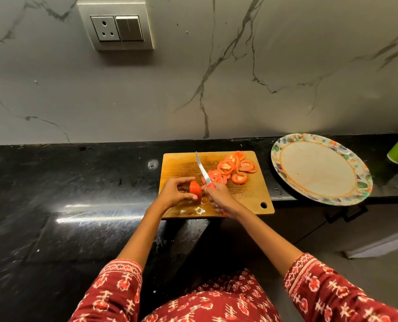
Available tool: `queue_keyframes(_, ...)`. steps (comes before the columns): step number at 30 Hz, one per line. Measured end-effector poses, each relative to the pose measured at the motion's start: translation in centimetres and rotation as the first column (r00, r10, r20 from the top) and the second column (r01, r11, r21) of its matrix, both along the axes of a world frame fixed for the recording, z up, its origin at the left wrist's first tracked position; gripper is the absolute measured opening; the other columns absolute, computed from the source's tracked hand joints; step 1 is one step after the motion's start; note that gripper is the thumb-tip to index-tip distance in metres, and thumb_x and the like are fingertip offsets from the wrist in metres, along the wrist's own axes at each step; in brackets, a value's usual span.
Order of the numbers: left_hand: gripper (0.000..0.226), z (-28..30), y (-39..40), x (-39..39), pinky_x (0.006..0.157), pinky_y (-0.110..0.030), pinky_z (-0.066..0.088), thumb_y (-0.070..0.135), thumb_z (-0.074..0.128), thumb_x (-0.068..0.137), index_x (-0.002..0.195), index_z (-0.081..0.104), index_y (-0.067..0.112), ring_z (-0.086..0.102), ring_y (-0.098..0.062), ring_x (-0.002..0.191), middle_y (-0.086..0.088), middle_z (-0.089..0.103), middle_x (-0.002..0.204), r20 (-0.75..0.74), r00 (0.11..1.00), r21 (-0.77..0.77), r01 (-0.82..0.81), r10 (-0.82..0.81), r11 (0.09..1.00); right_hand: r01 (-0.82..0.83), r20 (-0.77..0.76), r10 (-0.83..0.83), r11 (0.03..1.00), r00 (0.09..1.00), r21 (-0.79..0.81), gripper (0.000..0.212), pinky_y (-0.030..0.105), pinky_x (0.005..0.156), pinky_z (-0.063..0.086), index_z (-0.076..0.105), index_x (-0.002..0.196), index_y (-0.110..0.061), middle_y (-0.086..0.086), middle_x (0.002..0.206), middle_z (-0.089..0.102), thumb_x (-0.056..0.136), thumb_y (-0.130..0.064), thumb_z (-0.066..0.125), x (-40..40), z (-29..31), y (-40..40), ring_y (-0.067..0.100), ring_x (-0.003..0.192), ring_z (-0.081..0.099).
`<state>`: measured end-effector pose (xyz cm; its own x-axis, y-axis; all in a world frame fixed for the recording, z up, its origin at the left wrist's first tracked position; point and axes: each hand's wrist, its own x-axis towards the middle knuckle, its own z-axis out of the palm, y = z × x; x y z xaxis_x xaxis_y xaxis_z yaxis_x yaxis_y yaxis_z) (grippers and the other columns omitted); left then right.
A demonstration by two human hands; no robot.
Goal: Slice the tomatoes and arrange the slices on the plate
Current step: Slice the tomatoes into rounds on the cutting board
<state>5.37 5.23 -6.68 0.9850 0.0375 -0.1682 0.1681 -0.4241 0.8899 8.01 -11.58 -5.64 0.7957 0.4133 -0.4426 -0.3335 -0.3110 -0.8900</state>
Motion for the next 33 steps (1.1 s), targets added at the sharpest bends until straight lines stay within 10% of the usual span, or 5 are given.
queue_keyframes(9,0.053,-0.4,-0.5,0.0,0.085,-0.02,0.048,0.013,0.082,0.064,0.113,0.062,0.005,0.058,-0.016,0.103,-0.008,0.063,0.112,0.133,0.98,0.072,-0.157,0.146,0.985,0.003,0.102,0.003,0.998,0.995,-0.057,0.021,0.017,0.033,0.024,0.046,0.093,-0.011,-0.003,0.057,0.036,0.101,-0.026,0.034,-0.4,0.5,0.6,0.004,0.034,0.031)
queue_keyframes(14,0.059,-0.9,-1.1,0.8,0.084,-0.024,0.05,0.017,0.083,0.063,0.115,0.057,0.009,0.058,-0.016,0.098,-0.007,0.062,0.108,0.222,0.947,0.076,-0.254,0.232,0.964,-0.025,0.43,0.223,0.908,0.875,-0.419,0.032,0.032,0.067,0.041,0.053,0.108,0.001,0.013,0.092,0.061,0.102,-0.018,0.029,-1.7,0.0,0.6,0.025,0.08,0.055)
queue_keyframes(33,0.044,-1.7,-1.5,1.2,0.076,-0.013,0.051,0.002,0.08,0.064,0.104,0.061,0.009,0.062,-0.02,0.101,-0.012,0.064,0.11,0.19,0.938,-0.199,-0.251,0.288,0.947,0.05,0.456,0.29,0.798,0.842,-0.6,0.029,0.031,0.067,0.031,0.05,0.109,0.003,0.024,0.106,0.06,0.1,-0.016,0.03,-3.4,0.8,0.6,0.039,0.098,0.057)
